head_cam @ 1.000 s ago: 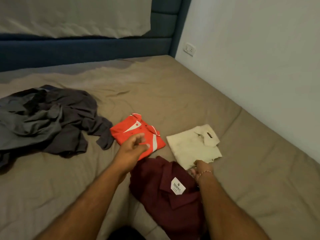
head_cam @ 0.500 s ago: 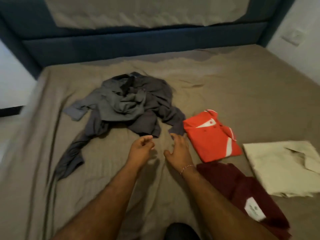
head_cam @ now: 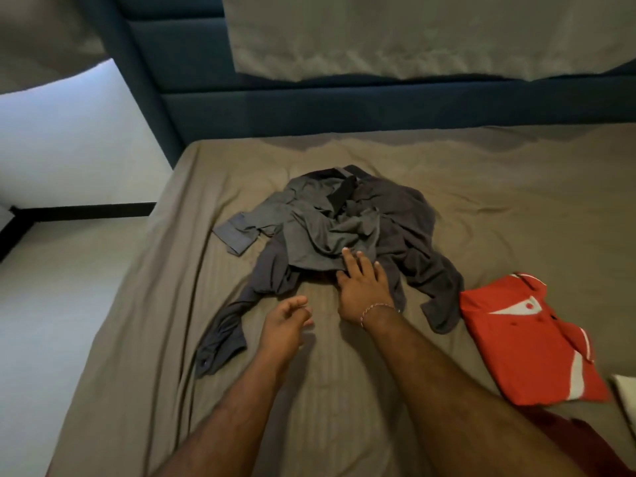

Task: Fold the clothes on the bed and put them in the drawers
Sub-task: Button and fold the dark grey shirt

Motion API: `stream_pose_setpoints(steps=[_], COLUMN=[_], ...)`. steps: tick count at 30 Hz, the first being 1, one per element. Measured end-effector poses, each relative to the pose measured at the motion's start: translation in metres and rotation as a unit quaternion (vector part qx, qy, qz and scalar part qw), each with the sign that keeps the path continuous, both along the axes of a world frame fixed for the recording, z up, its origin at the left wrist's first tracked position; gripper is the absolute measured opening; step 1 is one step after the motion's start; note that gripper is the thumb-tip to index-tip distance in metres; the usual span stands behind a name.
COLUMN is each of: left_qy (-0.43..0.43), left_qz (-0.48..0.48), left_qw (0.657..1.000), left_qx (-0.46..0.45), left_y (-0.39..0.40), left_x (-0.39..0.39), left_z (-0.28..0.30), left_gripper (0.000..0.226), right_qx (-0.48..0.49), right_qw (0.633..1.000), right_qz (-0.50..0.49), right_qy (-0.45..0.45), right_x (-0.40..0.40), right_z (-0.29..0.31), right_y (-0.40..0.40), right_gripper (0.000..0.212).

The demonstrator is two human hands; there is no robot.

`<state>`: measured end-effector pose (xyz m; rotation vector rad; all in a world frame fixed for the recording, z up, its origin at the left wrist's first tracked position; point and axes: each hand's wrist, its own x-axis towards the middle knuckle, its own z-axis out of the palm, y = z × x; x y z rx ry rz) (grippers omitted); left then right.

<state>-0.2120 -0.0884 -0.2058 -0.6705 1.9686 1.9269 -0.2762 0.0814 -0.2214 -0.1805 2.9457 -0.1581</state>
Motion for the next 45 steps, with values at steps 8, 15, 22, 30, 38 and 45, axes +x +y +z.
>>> stream_pose_setpoints(steps=[8,15,22,30,38,45], left_qy=[-0.104,-0.068,0.010,0.090,0.098,-0.046], left_qz=[0.072,-0.011,-0.033,-0.070,-0.275,-0.011], left_qw=[0.975,0.974,0.998,0.993,0.955,0.970], left_qx=[0.185,0.214,0.058,-0.007,-0.053,0.240], left_y=[-0.035,-0.023,-0.016,-0.052,-0.082,-0.098], left_x=[0.001,0.024,0.089,0.192,0.271,0.265], left_z=[-0.019,-0.021,-0.002,0.046,0.054,0.032], left_gripper=[0.028,0.033,0.019,0.020,0.028,0.055], right_qx=[-0.319,-0.388,-0.502,-0.487,-0.476,-0.664], right_qw=[0.934,0.881,0.825,0.815,0.859,0.733], right_qz=[0.100,0.114,-0.006,-0.236,-0.169,-0.126], right_qy=[-0.129,-0.244,-0.259,0.210,-0.085,-0.078], right_x=[0.078,0.183,0.251,0.269,0.283,0.328], right_z=[0.025,0.012,0.025,0.062,0.085,0.104], right_y=[-0.027,-0.050,-0.066,-0.057,-0.078,-0.097], right_gripper=[0.040,0.038,0.020,0.036,0.023,0.026])
